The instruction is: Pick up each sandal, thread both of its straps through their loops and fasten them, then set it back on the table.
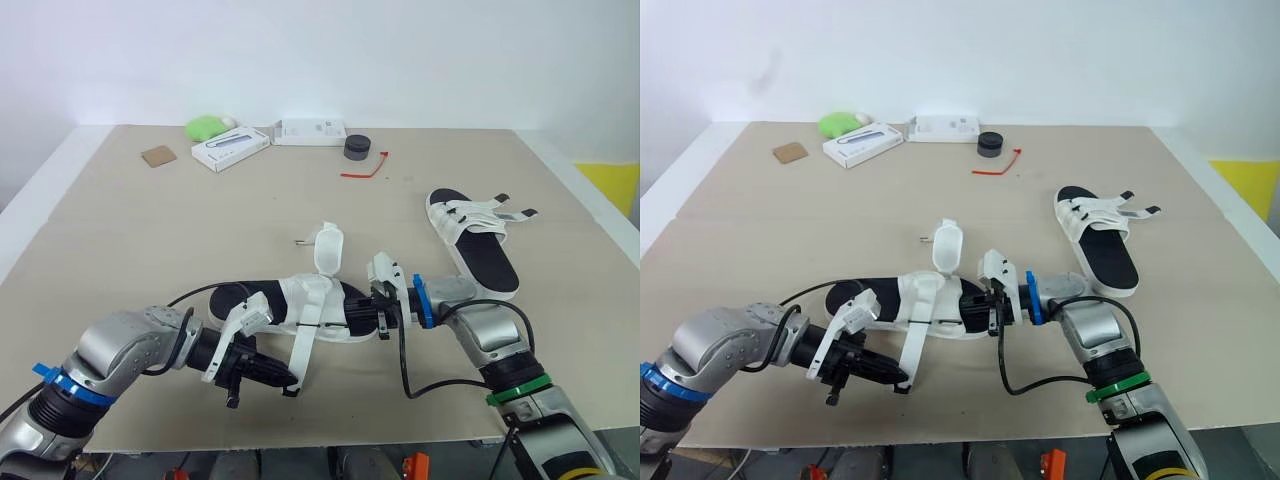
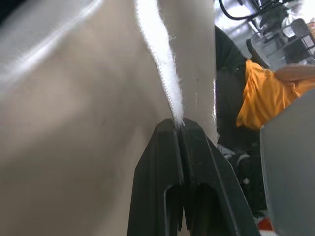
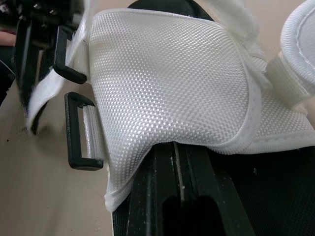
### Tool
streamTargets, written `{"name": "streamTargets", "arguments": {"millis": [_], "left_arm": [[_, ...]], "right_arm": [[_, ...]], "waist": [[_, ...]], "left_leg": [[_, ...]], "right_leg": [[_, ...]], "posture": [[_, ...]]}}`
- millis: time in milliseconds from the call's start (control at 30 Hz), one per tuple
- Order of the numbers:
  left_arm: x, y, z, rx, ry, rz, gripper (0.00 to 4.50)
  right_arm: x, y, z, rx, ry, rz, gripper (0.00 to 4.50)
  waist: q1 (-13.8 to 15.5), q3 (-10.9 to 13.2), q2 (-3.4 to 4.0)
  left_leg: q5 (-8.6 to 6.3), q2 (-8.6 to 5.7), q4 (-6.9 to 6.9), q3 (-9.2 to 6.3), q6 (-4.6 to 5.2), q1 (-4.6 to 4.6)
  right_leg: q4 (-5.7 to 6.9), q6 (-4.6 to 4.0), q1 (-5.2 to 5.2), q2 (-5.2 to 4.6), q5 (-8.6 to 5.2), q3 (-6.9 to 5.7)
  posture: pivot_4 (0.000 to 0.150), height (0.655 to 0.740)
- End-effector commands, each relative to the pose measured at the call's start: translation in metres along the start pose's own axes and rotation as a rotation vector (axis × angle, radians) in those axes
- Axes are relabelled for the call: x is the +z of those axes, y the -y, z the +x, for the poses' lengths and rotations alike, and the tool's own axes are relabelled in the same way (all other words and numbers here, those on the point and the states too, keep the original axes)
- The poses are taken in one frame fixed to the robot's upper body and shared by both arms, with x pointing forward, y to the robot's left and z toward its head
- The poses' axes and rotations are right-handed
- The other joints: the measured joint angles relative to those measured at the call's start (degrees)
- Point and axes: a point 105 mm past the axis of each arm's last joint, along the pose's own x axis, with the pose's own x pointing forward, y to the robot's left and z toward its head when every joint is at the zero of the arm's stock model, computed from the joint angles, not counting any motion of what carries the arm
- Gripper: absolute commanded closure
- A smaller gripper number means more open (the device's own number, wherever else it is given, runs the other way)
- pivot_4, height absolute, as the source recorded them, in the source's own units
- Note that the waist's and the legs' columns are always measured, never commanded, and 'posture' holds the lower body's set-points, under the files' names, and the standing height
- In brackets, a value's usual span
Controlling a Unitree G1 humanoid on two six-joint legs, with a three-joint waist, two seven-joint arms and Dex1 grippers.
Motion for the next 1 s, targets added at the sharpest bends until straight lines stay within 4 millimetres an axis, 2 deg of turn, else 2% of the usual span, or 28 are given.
{"name": "streamTargets", "arguments": {"millis": [33,367,500,667,833,1000], "left_arm": [[0.011,0.024,-0.002,-0.162,0.038,-0.028,4.44],[0.058,0.054,-0.016,-0.342,0.146,0.013,4.44],[0.088,0.032,-0.017,-0.25,0.271,-0.032,4.44],[0.115,-0.006,-0.017,-0.155,0.434,-0.253,4.44],[0.123,-0.044,-0.017,-0.059,0.534,-0.5,4.44],[0.117,-0.065,-0.017,0.027,0.576,-0.625,4.44]], "right_arm": [[-0.044,0.001,-0.003,-0.04,-0.148,0.118,4.5],[-0.043,0.002,-0.004,-0.038,-0.156,0.114,4.5],[-0.044,0.002,-0.003,-0.04,-0.154,0.115,4.5],[-0.044,0.002,-0.001,-0.045,-0.147,0.117,4.5],[-0.047,0.002,-0.003,-0.052,-0.148,0.124,4.5],[-0.048,0.001,-0.004,-0.058,-0.15,0.128,4.5]], "waist": [[-0.01,-0.01,-0.01],[0.0,-0.02,-0.02],[0.03,-0.07,0.03],[0.02,-0.08,0.01],[0.02,-0.11,0.03],[0.0,-0.15,0.04]], "left_leg": [[0.0,0.0,0.05,0.05,0.0,0.0],[0.02,-0.02,0.09,0.07,0.03,-0.02],[0.03,-0.04,0.22,0.04,0.06,-0.02],[0.05,-0.07,0.36,0.01,0.08,-0.05],[0.08,-0.11,0.38,-0.07,0.12,-0.06],[0.11,-0.26,0.48,-0.25,0.16,-0.01]], "right_leg": [[0.0,0.0,-0.01,-0.04,0.0,0.0],[0.0,0.1,0.06,-0.03,0.06,-0.01],[0.0,0.19,0.11,-0.02,0.1,-0.01],[0.0,0.3,0.16,0.0,0.17,0.0],[0.0,0.4,0.44,0.04,0.24,0.01],[0.0,0.47,0.49,0.02,0.29,0.01]], "posture": [[0.15,0.74],[0.15,0.74],[0.15,0.74],[0.15,0.74],[0.15,0.74],[0.15,0.74]]}}
